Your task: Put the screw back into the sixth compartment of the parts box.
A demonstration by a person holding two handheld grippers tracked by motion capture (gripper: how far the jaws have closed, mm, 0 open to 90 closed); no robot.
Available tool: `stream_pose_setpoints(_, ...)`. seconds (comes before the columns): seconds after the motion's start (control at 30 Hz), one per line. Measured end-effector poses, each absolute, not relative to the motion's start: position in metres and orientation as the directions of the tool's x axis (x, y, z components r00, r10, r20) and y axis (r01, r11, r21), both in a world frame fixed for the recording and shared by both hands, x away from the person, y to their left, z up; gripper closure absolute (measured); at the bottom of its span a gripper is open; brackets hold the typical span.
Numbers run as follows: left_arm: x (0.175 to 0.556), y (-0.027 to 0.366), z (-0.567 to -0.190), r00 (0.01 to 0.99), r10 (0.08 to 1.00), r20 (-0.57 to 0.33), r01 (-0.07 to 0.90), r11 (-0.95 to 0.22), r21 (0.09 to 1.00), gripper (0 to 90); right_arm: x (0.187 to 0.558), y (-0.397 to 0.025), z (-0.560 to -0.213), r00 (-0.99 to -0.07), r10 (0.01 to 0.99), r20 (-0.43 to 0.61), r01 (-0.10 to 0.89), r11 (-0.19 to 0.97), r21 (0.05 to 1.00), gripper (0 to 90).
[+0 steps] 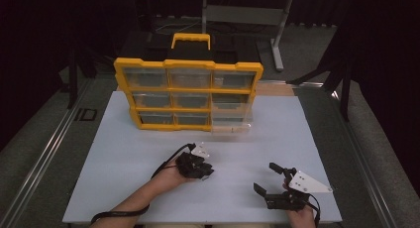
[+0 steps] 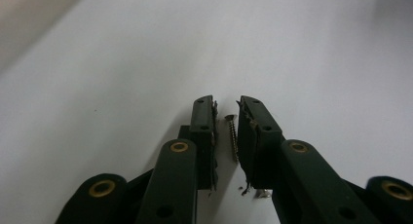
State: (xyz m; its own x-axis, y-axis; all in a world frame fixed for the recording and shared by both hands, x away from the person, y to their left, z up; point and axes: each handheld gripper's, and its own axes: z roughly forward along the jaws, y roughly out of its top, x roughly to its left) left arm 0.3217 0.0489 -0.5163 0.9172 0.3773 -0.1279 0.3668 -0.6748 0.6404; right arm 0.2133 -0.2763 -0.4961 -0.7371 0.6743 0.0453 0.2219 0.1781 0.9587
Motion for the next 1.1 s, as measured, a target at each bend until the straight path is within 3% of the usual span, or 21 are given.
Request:
stream_pose_setpoints(0.1,0.322,0.049,-0.516,0.916,0.382,-0.126,0.37,-0.675,0.639,86.7,0.213,-0.276,-0.496,-0.737,0.674,0.045,0.222,0.179,0.959,10.6)
stream_pose_setpoints(0.2,0.323,0.049,-0.516,0.915,0.384,-0.127,0.373,-0.679,0.633,88.1,0.213,-0.276,-0.496,-0.738,0.673,0.043,0.221,0.181,0.958,10.5)
stream_pose_setpoints(0.7,0.32,0.07,-0.482,0.913,0.388,-0.124,0.36,-0.628,0.69,88.5,0.214,-0.276,-0.496,-0.736,0.676,0.043,0.222,0.18,0.958,10.6)
stream_pose_setpoints(1.1,0.327,0.089,-0.429,0.92,0.384,-0.08,0.309,-0.583,0.751,88.5,0.214,-0.276,-0.496,-0.736,0.675,0.044,0.223,0.181,0.958,10.6)
